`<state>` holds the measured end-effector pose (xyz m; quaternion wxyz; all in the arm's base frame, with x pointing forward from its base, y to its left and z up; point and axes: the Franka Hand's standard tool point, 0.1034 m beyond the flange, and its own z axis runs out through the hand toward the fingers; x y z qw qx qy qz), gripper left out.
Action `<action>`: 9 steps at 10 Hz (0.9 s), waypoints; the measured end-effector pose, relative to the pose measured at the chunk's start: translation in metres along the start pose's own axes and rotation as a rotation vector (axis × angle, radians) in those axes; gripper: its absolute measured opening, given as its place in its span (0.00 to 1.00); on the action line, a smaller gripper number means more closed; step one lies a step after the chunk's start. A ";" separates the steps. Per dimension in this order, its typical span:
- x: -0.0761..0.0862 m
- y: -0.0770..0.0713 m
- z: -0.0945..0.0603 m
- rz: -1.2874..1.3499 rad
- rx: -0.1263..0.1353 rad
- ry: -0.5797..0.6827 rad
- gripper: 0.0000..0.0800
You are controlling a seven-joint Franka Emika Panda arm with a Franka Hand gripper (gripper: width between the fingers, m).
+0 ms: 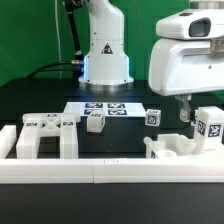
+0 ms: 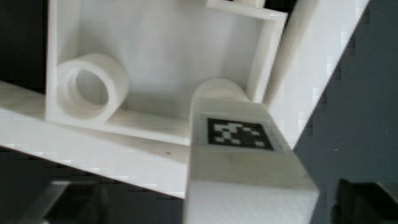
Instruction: Assemble chair
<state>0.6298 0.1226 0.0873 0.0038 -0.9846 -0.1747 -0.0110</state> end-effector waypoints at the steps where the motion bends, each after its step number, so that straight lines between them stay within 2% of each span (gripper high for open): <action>1: 0.000 0.000 0.001 0.000 -0.001 0.003 0.65; 2: 0.000 0.000 0.001 0.000 -0.001 0.004 0.47; 3: 0.000 0.000 0.000 0.000 -0.001 0.004 0.36; 6: 0.000 0.000 0.000 0.055 0.000 0.005 0.36; 9: 0.000 -0.006 0.001 0.359 0.001 0.015 0.36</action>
Offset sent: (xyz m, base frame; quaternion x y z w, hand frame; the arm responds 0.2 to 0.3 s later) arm 0.0000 0.0000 0.0000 0.0000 0.0000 0.0650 0.9979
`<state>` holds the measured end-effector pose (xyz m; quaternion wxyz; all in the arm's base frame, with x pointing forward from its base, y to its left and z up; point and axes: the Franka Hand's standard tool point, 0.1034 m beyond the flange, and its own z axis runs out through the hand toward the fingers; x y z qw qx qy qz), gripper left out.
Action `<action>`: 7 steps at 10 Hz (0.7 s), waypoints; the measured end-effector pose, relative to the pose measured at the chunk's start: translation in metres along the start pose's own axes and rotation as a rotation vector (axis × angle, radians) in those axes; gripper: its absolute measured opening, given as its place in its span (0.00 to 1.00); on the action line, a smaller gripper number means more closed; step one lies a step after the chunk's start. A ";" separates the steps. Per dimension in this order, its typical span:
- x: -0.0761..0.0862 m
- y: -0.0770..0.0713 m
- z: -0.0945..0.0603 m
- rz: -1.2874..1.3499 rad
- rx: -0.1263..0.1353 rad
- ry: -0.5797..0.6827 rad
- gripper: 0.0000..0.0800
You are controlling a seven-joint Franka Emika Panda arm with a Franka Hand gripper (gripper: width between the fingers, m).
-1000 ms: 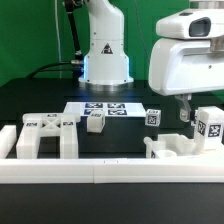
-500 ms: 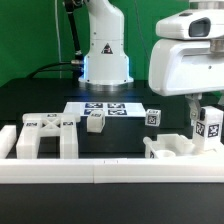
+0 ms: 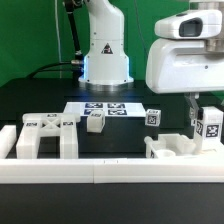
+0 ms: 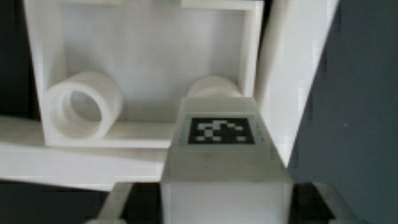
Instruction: Assemble chair
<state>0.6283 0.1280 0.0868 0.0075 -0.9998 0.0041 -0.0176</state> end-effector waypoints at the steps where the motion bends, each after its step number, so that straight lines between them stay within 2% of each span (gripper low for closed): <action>1: -0.001 -0.001 0.000 0.135 -0.003 0.003 0.36; 3: -0.001 -0.001 0.001 0.345 -0.008 0.012 0.36; 7: 0.002 0.000 0.001 0.706 0.010 0.025 0.36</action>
Offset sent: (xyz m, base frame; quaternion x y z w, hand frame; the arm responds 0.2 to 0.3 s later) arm -0.0106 0.0036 -0.0188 -0.0051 0.0134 0.2419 0.9702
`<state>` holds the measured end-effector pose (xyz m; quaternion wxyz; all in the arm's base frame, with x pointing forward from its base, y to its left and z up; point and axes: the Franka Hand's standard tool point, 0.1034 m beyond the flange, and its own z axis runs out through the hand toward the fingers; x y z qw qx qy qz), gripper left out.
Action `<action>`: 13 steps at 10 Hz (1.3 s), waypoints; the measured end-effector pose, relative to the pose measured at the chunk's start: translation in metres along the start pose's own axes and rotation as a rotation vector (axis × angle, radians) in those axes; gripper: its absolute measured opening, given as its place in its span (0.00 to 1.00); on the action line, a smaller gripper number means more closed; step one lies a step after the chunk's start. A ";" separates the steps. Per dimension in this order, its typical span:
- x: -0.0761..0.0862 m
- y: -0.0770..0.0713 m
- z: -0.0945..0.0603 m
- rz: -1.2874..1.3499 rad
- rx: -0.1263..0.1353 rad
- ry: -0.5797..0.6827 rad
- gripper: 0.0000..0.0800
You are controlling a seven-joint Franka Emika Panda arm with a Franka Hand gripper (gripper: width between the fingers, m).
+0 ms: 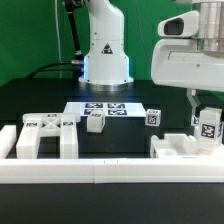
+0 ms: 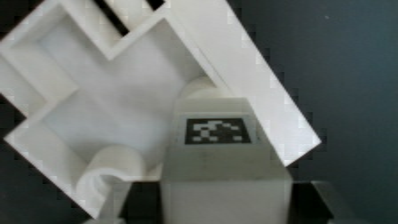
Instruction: Assemble chair
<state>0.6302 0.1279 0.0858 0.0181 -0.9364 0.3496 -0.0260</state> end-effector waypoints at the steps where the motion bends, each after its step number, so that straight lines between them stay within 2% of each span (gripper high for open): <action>1: 0.000 0.000 0.000 0.039 0.000 0.000 0.36; 2: 0.000 0.000 0.000 0.015 0.000 0.000 0.36; 3: 0.000 0.000 0.000 -0.026 0.000 0.000 0.61; 4: 0.000 0.000 0.000 -0.074 0.000 0.000 0.61; 5: -0.001 -0.001 0.000 -0.140 -0.001 0.001 0.77; 10: -0.008 -0.007 -0.001 -0.661 0.006 -0.002 0.81; 13: -0.004 -0.004 -0.001 -0.932 0.006 -0.001 0.81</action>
Offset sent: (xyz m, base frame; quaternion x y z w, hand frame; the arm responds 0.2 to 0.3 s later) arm -0.0014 0.0000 0.0042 -0.0010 -0.0045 -0.1080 0.9941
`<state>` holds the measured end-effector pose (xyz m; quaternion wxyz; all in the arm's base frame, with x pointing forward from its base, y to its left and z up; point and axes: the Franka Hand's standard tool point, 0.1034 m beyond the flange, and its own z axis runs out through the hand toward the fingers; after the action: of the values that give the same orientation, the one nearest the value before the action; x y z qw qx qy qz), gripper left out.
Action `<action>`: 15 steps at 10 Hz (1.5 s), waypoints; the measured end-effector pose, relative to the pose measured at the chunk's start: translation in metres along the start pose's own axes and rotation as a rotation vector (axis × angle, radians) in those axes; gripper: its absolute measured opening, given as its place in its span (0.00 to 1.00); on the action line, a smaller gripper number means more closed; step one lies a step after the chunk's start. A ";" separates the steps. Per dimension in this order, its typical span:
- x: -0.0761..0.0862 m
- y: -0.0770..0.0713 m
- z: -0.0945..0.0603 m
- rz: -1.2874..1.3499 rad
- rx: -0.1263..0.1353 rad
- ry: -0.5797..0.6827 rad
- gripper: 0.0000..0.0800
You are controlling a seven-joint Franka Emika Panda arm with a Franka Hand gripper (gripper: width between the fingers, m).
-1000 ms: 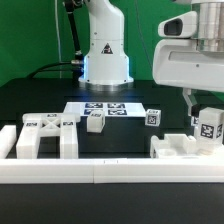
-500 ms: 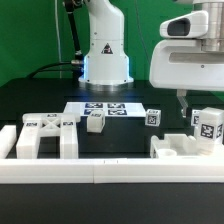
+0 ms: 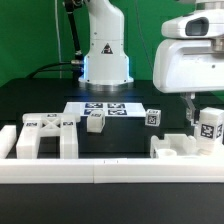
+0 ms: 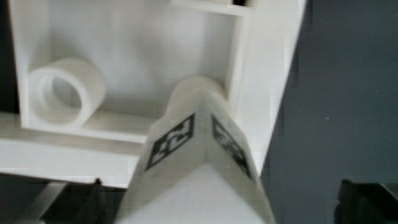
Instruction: Assemble chair
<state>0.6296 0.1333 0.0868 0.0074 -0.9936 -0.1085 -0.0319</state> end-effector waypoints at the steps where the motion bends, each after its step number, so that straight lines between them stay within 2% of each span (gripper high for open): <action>1: 0.000 0.002 0.000 -0.070 0.000 -0.001 0.81; 5: 0.000 0.003 0.001 -0.255 -0.002 -0.003 0.81; 6: 0.000 0.003 0.001 -0.255 -0.002 -0.003 0.64; 7: 0.000 0.003 0.001 -0.252 -0.001 -0.003 0.64; 8: 0.000 0.003 0.001 -0.231 -0.001 -0.003 0.47; 9: 0.000 0.003 0.001 -0.231 -0.001 -0.002 0.36; 12: 0.000 0.007 0.001 -0.003 -0.003 -0.002 0.36; 15: 0.000 0.005 0.002 0.336 -0.004 0.000 0.36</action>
Offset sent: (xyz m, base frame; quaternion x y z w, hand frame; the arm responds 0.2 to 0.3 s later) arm 0.0054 0.0042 0.0014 0.0029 -0.0033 -0.1896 0.9818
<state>0.6307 0.1287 0.0849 0.0107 -0.9977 0.0591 -0.0304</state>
